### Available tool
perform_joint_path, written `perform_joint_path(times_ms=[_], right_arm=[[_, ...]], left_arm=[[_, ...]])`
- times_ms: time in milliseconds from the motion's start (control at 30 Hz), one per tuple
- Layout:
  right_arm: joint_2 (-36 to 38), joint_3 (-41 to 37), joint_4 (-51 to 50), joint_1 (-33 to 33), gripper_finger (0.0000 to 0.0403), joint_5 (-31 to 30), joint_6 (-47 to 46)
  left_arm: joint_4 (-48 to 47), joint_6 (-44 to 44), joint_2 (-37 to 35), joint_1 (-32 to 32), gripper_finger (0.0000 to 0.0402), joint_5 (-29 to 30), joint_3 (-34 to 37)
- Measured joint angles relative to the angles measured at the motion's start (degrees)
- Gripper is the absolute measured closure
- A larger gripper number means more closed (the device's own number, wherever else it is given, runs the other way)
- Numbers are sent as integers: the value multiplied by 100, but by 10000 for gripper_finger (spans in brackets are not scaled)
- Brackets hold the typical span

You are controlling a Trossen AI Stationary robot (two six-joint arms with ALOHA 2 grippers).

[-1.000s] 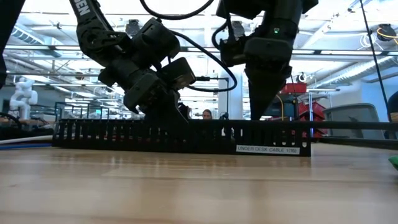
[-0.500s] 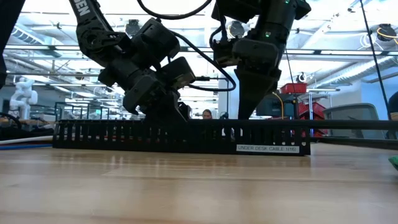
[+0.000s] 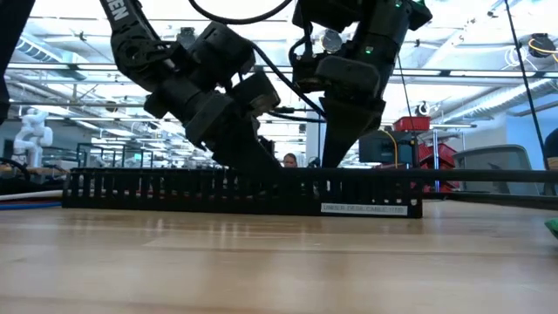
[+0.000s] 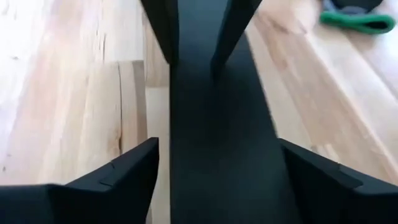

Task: Ziptie cables
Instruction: Close the cable duct with the cable duct cover

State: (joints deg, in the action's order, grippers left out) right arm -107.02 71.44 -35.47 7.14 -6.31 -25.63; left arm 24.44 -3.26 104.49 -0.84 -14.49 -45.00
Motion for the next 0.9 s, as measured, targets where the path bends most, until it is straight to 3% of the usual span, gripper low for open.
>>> perform_joint_path(times_ms=[300, 467, 767, 900], right_arm=[[56, -4, 24, 0, 296, 30, -2], [85, -5, 22, 2, 296, 36, 87], [87, -7, 13, 4, 296, 39, 147], [85, -5, -3, 4, 296, 41, 216]], left_arm=[[-461, 133, -180, -42, 69, -28, -326], [-1302, -178, -902, -353, 68, -8, -347], [-4005, -513, -2605, -823, 68, -17, -288], [-4157, -193, -2806, -721, 68, -196, 210]])
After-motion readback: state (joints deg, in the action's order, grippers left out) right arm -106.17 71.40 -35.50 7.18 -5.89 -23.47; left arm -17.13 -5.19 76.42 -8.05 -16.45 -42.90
